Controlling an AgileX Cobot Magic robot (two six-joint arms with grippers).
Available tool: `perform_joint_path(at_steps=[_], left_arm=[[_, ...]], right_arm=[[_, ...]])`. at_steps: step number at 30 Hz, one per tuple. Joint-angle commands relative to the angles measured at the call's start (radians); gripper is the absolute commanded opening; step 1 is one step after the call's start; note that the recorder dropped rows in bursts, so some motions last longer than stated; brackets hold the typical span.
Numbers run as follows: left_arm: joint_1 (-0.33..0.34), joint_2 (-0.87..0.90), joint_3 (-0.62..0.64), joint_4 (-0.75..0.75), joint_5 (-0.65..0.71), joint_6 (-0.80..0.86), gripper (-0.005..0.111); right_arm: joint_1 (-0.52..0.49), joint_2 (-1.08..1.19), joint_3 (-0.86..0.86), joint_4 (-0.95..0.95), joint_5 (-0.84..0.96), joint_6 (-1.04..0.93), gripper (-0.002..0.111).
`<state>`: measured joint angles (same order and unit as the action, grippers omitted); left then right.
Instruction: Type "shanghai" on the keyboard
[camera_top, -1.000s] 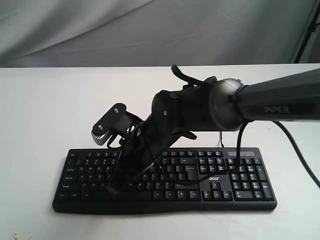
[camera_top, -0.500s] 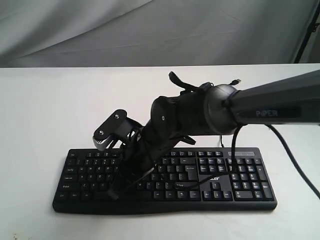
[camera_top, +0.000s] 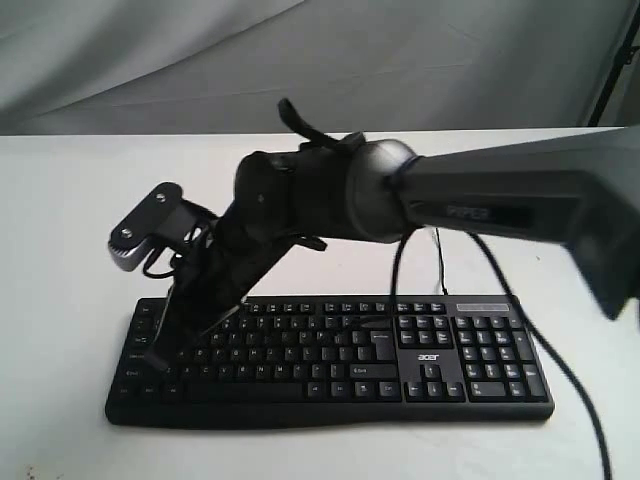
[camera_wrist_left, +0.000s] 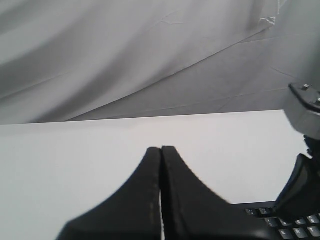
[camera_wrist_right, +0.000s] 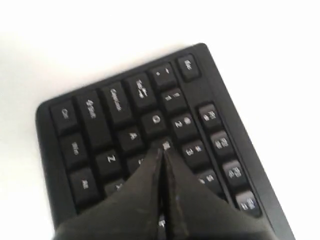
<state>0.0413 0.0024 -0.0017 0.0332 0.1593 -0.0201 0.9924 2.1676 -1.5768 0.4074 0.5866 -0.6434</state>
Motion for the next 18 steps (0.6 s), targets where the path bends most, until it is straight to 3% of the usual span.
perform_joint_path(at_steps=[1, 5, 18], left_arm=[[-0.006, -0.002, 0.002, -0.002, -0.006, -0.003, 0.0], [-0.006, -0.002, 0.002, -0.002, -0.006, -0.003, 0.0], [-0.006, -0.002, 0.002, -0.002, -0.006, -0.003, 0.0]], right_arm=[[0.026, 0.093, -0.146, -0.013, 0.096, -0.004, 0.0], [0.033, 0.141, -0.218, -0.017, 0.145, 0.0, 0.0], [0.033, 0.145, -0.222, -0.028, 0.156, 0.004, 0.0]])
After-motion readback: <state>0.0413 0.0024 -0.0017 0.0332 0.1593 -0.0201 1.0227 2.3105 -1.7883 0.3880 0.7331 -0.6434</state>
